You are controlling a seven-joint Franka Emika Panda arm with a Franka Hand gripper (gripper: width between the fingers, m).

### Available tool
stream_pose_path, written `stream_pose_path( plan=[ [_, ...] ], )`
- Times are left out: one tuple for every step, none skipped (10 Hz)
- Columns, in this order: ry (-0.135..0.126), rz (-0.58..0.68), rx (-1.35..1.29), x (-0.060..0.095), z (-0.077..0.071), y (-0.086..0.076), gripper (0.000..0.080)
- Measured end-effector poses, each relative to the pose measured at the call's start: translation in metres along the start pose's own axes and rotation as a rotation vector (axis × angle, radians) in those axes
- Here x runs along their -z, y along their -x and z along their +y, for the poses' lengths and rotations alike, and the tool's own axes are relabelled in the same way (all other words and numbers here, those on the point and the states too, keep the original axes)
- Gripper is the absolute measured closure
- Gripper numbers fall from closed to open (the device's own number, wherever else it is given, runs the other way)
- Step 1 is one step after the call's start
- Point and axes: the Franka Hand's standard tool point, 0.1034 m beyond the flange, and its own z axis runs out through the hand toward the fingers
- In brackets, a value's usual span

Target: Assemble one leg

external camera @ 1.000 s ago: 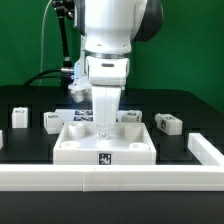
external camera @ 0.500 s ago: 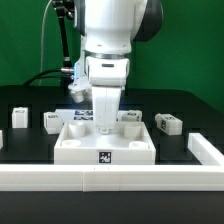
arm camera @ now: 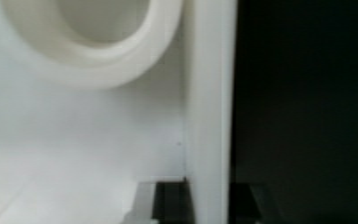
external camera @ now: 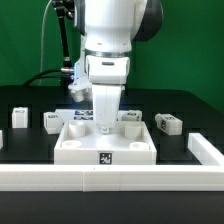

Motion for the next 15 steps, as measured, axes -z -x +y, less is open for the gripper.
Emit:
stream_pose_path(
  plan=[
    [0.001,-0.001,0.007,0.0,0.0,-0.001,0.0735],
    [0.006,0.001,0.018,0.001,0.002,-0.006,0.0735],
    [0.01,0.005,0.037,0.0,0.004,-0.015,0.0735],
    [0.018,0.01,0.057,0.0,0.006,-0.027,0.0735],
    [0.023,0.014,0.053,0.001,0.009,-0.04,0.0735],
    [0.031,0.018,0.047,0.001,0.015,-0.053,0.0735],
    [0.04,0.02,0.06,0.002,0.023,-0.062,0.0736],
    [0.045,0.021,0.066,0.002,0.03,-0.066,0.0736],
    [0.052,0.022,0.068,0.003,0.038,-0.069,0.0736],
    [0.059,0.024,0.069,0.003,0.045,-0.071,0.0736],
    [0.064,0.027,0.066,0.004,0.05,-0.073,0.0737],
    [0.065,0.028,0.061,0.004,0.051,-0.074,0.0737],
    [0.065,0.028,0.06,0.004,0.051,-0.073,0.073],
    [0.065,0.028,0.06,0.004,0.051,-0.073,0.073],
    [0.065,0.028,0.06,0.004,0.051,-0.073,0.0558]
  ],
)
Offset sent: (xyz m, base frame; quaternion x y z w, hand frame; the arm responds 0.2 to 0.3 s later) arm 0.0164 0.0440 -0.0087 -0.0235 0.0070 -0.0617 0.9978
